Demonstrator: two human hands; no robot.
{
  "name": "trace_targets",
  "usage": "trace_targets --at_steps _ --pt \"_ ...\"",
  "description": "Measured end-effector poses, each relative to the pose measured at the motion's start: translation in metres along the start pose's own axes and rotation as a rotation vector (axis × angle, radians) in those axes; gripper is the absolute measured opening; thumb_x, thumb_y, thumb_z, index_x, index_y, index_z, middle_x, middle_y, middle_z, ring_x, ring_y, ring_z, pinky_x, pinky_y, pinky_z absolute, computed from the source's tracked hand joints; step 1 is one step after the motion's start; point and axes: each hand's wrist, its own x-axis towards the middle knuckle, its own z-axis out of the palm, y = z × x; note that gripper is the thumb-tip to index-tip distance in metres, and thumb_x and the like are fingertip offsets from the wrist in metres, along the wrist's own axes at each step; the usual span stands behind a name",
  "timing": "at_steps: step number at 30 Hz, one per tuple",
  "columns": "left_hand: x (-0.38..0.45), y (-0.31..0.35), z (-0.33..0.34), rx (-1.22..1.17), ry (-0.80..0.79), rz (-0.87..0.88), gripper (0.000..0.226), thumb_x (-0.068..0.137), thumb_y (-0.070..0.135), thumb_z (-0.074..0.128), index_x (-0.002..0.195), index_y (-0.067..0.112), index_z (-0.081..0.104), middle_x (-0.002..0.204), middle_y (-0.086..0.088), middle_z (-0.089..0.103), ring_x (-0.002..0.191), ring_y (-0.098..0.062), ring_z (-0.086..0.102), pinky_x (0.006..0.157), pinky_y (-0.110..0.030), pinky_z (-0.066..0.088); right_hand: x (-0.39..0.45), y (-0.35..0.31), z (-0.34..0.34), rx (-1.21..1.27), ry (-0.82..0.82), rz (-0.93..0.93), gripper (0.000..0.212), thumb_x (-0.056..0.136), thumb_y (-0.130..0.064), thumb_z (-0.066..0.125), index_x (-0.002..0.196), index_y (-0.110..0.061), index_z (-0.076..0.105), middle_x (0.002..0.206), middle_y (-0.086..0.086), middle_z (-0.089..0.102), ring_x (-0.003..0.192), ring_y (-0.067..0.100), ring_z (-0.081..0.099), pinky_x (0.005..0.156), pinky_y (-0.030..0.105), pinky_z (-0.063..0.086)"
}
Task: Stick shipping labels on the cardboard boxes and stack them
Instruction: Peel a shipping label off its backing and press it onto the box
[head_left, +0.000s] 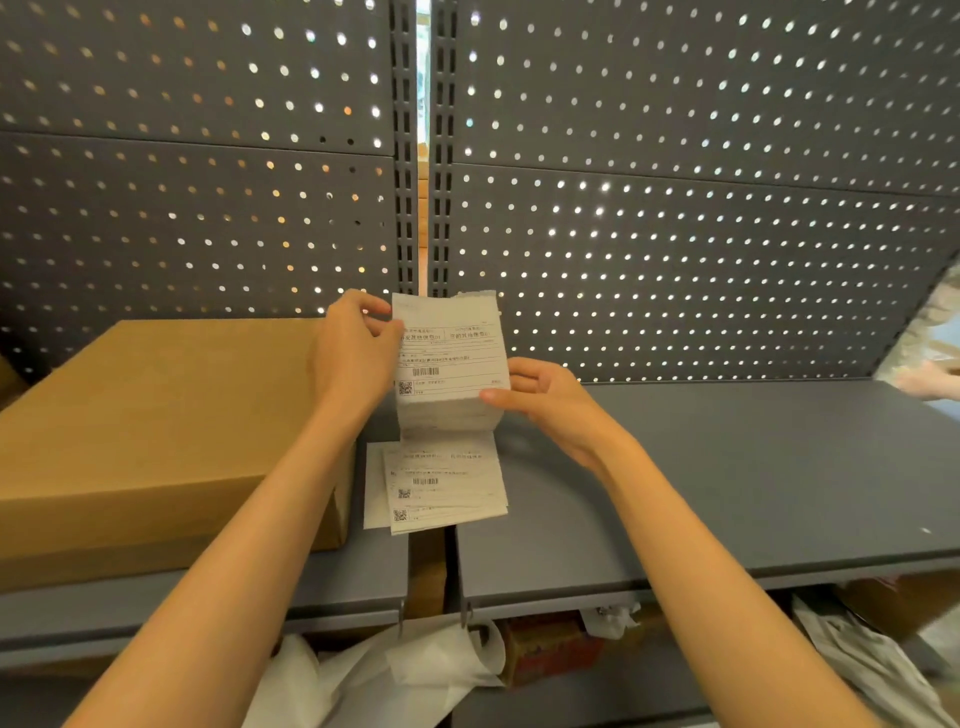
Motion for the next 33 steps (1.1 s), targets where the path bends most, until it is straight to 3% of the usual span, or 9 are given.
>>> trace_targets --at_steps 7,12,15,19,22,26,30,33 --pt "-0.007 -0.001 0.003 0.030 -0.133 0.098 0.037 0.085 0.016 0.065 0.113 0.017 0.041 0.109 -0.002 0.059 0.094 -0.023 0.061 0.075 -0.045 0.055 0.004 -0.006 0.000 0.064 0.086 -0.062 0.028 0.083 -0.011 0.069 0.111 -0.010 0.064 0.107 0.005 0.072 0.102 0.017 0.067 0.092 0.028 0.050" --pt "-0.007 0.005 0.000 -0.129 -0.055 0.066 0.048 0.086 0.015 0.066 0.126 0.013 0.039 0.083 0.007 0.054 0.073 -0.010 0.056 0.067 -0.032 0.048 0.006 -0.006 0.002 0.055 0.126 -0.059 0.020 0.084 -0.014 0.068 0.105 -0.016 0.066 0.104 -0.001 0.072 0.099 0.013 0.067 0.089 0.027 0.051" --pt "-0.003 0.005 -0.005 -0.167 -0.073 0.071 0.033 0.085 0.016 0.067 0.113 0.015 0.049 0.078 0.007 0.060 0.070 -0.008 0.057 0.064 -0.027 0.045 0.007 -0.007 0.003 0.057 0.152 -0.059 0.019 0.085 -0.016 0.067 0.105 -0.016 0.066 0.106 0.000 0.072 0.101 0.014 0.067 0.093 0.030 0.051" --pt "-0.004 0.003 -0.008 -0.158 -0.222 0.108 0.010 0.084 0.013 0.067 0.090 0.018 0.061 0.077 0.002 0.064 0.075 -0.015 0.062 0.065 -0.029 0.049 0.008 -0.017 0.004 0.129 0.227 -0.099 0.023 0.089 -0.017 0.063 0.112 -0.012 0.063 0.103 0.002 0.072 0.091 0.011 0.069 0.073 0.019 0.053" --pt "-0.005 0.001 -0.008 -0.136 -0.304 0.103 0.011 0.084 0.013 0.067 0.083 0.022 0.061 0.079 0.001 0.064 0.079 -0.017 0.062 0.071 -0.033 0.052 0.013 -0.022 0.005 0.094 0.329 -0.116 0.020 0.093 -0.022 0.058 0.109 -0.014 0.065 0.094 0.001 0.071 0.083 0.010 0.066 0.070 0.022 0.052" --pt "-0.006 -0.001 -0.008 -0.126 -0.341 0.103 0.011 0.085 0.012 0.065 0.083 0.021 0.060 0.084 -0.001 0.065 0.081 -0.017 0.061 0.068 -0.031 0.051 0.016 -0.026 0.003 0.050 0.383 -0.108 0.030 0.096 -0.028 0.051 0.104 -0.005 0.068 0.089 0.008 0.069 0.072 0.010 0.060 0.058 0.015 0.046" --pt "-0.006 0.000 -0.010 -0.118 -0.313 0.094 0.016 0.085 0.012 0.065 0.078 0.025 0.059 0.091 -0.006 0.067 0.088 -0.022 0.064 0.079 -0.044 0.054 0.014 -0.024 0.000 0.071 0.357 -0.046 0.029 0.093 -0.030 0.056 0.099 -0.004 0.069 0.103 0.017 0.070 0.085 0.018 0.062 0.078 0.027 0.054" --pt "-0.007 0.000 -0.010 -0.088 -0.310 0.088 0.011 0.084 0.012 0.066 0.083 0.022 0.060 0.092 -0.006 0.067 0.088 -0.023 0.064 0.079 -0.044 0.054 0.011 -0.026 -0.001 0.076 0.331 -0.014 0.025 0.092 -0.029 0.058 0.093 -0.007 0.069 0.092 0.011 0.070 0.076 0.014 0.060 0.081 0.031 0.053"
